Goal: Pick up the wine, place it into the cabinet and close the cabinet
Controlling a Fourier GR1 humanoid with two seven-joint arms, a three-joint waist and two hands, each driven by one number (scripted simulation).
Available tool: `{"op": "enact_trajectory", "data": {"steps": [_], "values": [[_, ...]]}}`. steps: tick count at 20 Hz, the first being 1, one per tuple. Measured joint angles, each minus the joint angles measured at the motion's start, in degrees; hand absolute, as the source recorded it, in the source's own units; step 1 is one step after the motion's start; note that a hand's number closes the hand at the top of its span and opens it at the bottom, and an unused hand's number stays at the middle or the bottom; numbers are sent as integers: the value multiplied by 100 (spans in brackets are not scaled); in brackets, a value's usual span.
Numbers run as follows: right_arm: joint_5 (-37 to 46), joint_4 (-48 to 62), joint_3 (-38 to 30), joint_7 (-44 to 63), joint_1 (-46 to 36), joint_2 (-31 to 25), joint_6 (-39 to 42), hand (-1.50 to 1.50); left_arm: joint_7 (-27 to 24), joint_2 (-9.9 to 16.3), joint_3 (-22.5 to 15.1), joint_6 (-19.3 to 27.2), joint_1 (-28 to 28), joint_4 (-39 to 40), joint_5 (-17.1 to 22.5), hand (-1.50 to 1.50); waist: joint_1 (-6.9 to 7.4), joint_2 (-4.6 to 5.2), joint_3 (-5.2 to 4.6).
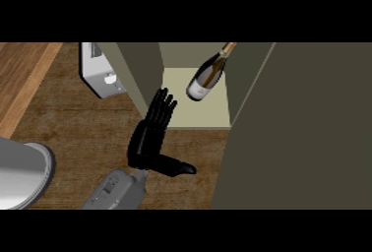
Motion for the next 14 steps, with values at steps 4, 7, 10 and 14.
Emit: {"op": "enact_trajectory", "data": {"steps": [4, 7, 10, 14], "values": [[10, -22, 16, 31, -1, -242, 122, -150, -4, 245, 21, -158, 566, -524, 95, -150, -26, 15, -3], [10, -15, 91, 71, -105, -352, 269, -150, 21, 527, 110, -320, 944, -949, 195, -150, -11, 21, -4], [-12, -7, 152, -23, -148, -429, 493, -150, -68, 763, 249, -515, 1170, -1093, 238, -150, -20, 33, -2], [-46, 9, 443, -78, -169, -653, 965, 150, -170, 1056, 450, -696, 1412, -1291, 283, -150, -12, 32, -3]]}}
